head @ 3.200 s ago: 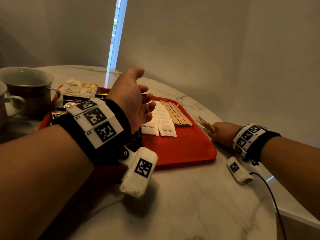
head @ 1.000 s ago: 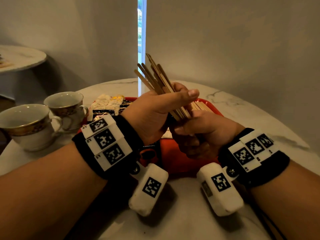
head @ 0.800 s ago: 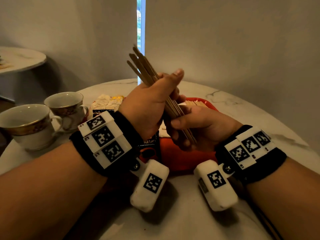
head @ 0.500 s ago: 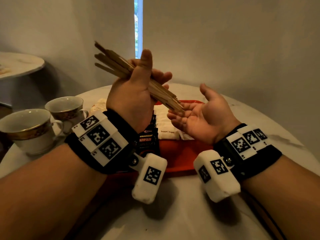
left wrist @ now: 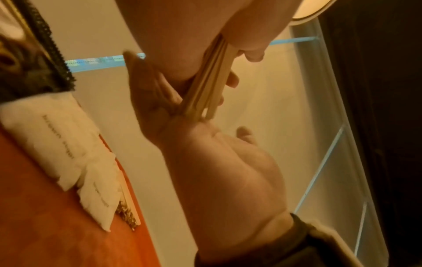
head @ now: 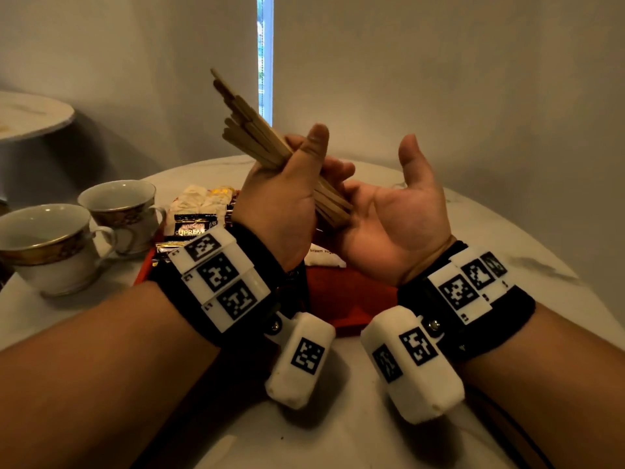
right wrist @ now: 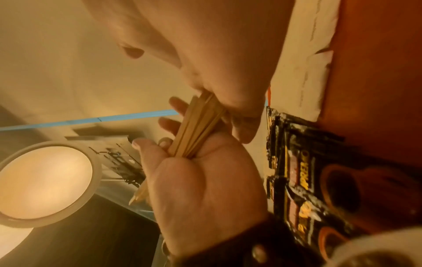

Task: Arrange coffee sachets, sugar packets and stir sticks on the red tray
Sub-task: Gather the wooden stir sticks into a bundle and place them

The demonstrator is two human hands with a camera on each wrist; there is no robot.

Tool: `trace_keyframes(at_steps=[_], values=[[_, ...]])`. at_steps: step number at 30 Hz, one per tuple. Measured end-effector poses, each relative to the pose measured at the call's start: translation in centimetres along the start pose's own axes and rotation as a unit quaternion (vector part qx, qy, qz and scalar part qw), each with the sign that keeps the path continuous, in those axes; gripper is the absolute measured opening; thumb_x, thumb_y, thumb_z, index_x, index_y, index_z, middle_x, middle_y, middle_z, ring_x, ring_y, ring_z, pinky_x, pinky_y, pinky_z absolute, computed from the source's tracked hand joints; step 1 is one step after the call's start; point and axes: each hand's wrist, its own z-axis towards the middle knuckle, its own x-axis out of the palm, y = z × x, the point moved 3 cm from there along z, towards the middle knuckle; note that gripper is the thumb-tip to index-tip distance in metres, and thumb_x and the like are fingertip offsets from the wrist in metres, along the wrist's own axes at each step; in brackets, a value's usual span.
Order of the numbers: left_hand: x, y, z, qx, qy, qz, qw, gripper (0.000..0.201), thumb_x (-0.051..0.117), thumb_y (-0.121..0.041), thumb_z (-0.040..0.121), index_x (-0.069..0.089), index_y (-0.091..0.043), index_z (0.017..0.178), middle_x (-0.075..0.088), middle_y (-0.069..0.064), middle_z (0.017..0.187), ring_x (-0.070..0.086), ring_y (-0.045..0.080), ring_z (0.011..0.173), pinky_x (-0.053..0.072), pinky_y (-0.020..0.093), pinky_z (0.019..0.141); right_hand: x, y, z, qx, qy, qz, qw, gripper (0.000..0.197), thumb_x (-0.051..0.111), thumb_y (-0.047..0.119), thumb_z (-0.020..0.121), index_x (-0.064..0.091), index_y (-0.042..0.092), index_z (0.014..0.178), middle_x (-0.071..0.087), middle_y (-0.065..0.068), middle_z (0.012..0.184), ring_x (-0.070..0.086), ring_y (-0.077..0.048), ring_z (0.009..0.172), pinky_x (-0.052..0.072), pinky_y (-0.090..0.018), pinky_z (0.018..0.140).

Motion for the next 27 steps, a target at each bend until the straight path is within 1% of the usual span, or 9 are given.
trace_keyframes(at_steps=[3,8,10,11,12,13,15,21,27], values=[[-0.1,-0.1,0.1,-0.006,-0.003,-0.008,1.000,0.029,0.064,-0.030,0.095,0.056,-0.003,0.099,0.067,0.007,0.069,0.071,0.027,0.079,0.060,0.050,0.080,0.4,-0.4,0.0,0.000,0.000,-0.008,1.000,0.111,0.047,0.082,0.080,0.032,0.001,0.154,0.039,-0.017,0.156,0.032,-0.041,0.147,0.018,-0.060,0.121],[-0.2,-0.2,0.3,-0.013,-0.004,-0.005,1.000,0.027,0.067,-0.030,0.093,0.054,-0.007,0.095,0.063,0.005,0.065,0.068,0.025,0.072,0.057,0.044,0.071,0.7,0.1,0.1,-0.019,0.001,0.008,1.000,0.112,0.053,0.077,0.080,0.023,0.001,0.157,0.002,-0.006,0.167,0.013,-0.036,0.153,0.014,-0.059,0.123],[-0.3,-0.3,0.5,-0.023,0.005,0.006,1.000,0.029,0.069,-0.034,0.090,0.053,-0.012,0.082,0.054,0.001,0.061,0.059,0.021,0.061,0.052,0.039,0.066,0.7,0.2,0.0,-0.004,-0.019,-0.043,0.999,0.114,0.057,0.075,0.078,0.022,0.001,0.157,0.019,-0.009,0.164,0.018,-0.039,0.151,0.013,-0.054,0.123],[-0.2,-0.5,0.5,-0.034,0.017,0.013,0.999,0.031,0.068,-0.036,0.091,0.051,-0.014,0.076,0.049,0.000,0.060,0.052,0.019,0.056,0.049,0.037,0.061,0.4,0.6,0.0,0.000,-0.044,-0.087,0.995,0.113,0.059,0.075,0.076,0.027,-0.001,0.155,0.033,-0.015,0.154,-0.001,-0.034,0.148,0.015,-0.050,0.122],[-0.1,-0.6,0.5,-0.052,0.030,0.020,0.998,0.034,0.066,-0.035,0.093,0.049,-0.016,0.072,0.044,0.000,0.059,0.046,0.017,0.052,0.045,0.034,0.057,0.0,1.3,-0.1,-0.007,-0.082,-0.138,0.987,0.111,0.058,0.075,0.074,0.034,-0.001,0.151,0.044,-0.019,0.145,0.033,-0.027,0.115,0.019,-0.049,0.120],[0.1,-0.6,0.3,-0.081,0.044,0.030,0.995,0.034,0.065,-0.033,0.095,0.047,-0.017,0.070,0.041,-0.001,0.057,0.041,0.015,0.049,0.042,0.030,0.054,-0.3,2.2,-0.4,-0.027,-0.127,-0.189,0.973,0.106,0.056,0.077,0.074,0.042,0.001,0.147,0.051,-0.021,0.141,0.045,-0.044,0.134,0.026,-0.051,0.118],[0.6,-0.4,-0.5,-0.157,0.093,0.073,0.981,0.031,0.063,-0.027,0.096,0.048,-0.018,0.070,0.040,-0.003,0.054,0.038,0.012,0.044,0.040,0.026,0.049,-0.4,4.0,-1.1,-0.081,-0.198,-0.289,0.933,0.093,0.052,0.074,0.076,0.053,0.006,0.138,0.063,-0.020,0.130,0.059,-0.037,0.124,0.039,-0.054,0.111],[1.1,1.9,-2.9,-0.308,0.255,0.182,0.898,0.018,0.072,-0.023,0.085,0.055,-0.017,0.085,0.046,-0.001,0.060,0.044,0.012,0.049,0.043,0.030,0.050,0.7,4.2,-2.2,-0.064,-0.134,-0.424,0.894,0.071,0.071,0.039,0.074,0.052,0.006,0.134,0.064,-0.025,0.125,0.063,-0.040,0.118,0.054,-0.050,0.098],[1.5,2.0,-3.1,-0.323,0.255,0.180,0.893,0.008,0.071,-0.015,0.083,0.063,-0.015,0.080,0.055,0.003,0.067,0.055,0.016,0.057,0.048,0.033,0.056,0.2,3.5,-1.7,-0.047,-0.118,-0.407,0.904,0.019,0.062,0.000,0.085,0.059,0.004,0.104,0.072,-0.025,0.104,0.069,-0.039,0.108,0.057,-0.046,0.092]])
